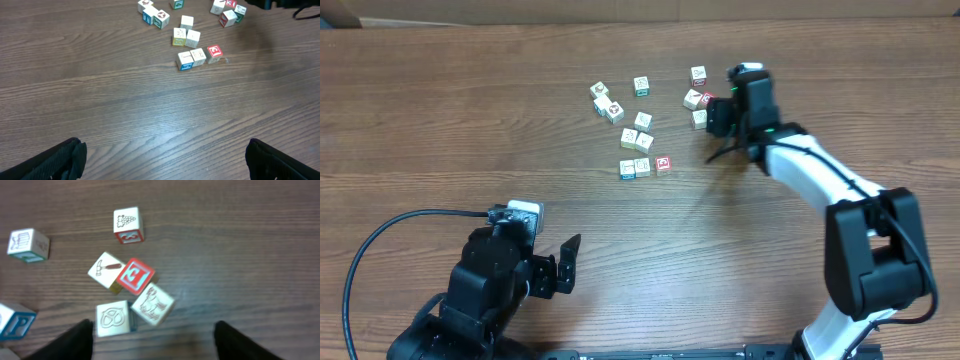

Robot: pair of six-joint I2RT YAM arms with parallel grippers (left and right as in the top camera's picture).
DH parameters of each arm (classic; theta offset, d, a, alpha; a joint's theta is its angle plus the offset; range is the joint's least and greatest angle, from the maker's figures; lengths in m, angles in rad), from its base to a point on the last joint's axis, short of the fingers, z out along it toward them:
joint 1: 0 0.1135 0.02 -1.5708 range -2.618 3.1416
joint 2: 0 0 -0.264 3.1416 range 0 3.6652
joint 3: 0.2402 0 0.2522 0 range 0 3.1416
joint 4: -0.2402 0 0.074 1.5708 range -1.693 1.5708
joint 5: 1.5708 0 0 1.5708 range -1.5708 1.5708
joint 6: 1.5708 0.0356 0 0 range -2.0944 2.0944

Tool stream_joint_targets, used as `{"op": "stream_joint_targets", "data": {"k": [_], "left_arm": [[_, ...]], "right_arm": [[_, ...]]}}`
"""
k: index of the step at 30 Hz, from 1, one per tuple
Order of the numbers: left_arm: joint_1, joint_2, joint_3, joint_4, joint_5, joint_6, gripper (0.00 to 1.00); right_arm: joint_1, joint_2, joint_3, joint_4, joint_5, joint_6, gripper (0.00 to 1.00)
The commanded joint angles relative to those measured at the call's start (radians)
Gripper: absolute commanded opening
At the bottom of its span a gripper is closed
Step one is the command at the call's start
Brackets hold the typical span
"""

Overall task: Form a horizontal line
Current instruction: 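Move the right gripper back to the cluster over the cow block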

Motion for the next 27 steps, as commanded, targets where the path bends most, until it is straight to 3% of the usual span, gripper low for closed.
{"op": "stream_joint_targets", "data": {"k": [1,6,12,27], "left_arm": [[-0.006,-0.007,-0.004,0.002,-0.013,-0.014,1.00],[-0.006,-0.007,-0.004,0.002,-0.013,-0.014,0.99],[-0.006,-0.007,-0.004,0.002,-0.013,-0.014,0.99],[-0.006,-0.007,-0.004,0.002,-0.013,-0.014,0.99]], "right_arm": [[-0.084,-0.012,0.026,0.018,-0.240,-0.183,0.85],[-0.153,0.005,0.026,0.032,-0.388,-0.327,0.98],[-0.152,0.074,0.026,0.059,-0.437,-0.446,0.98],[-0.150,0.188,0.026,0.156,-0.363,-0.478,0.96]]}}
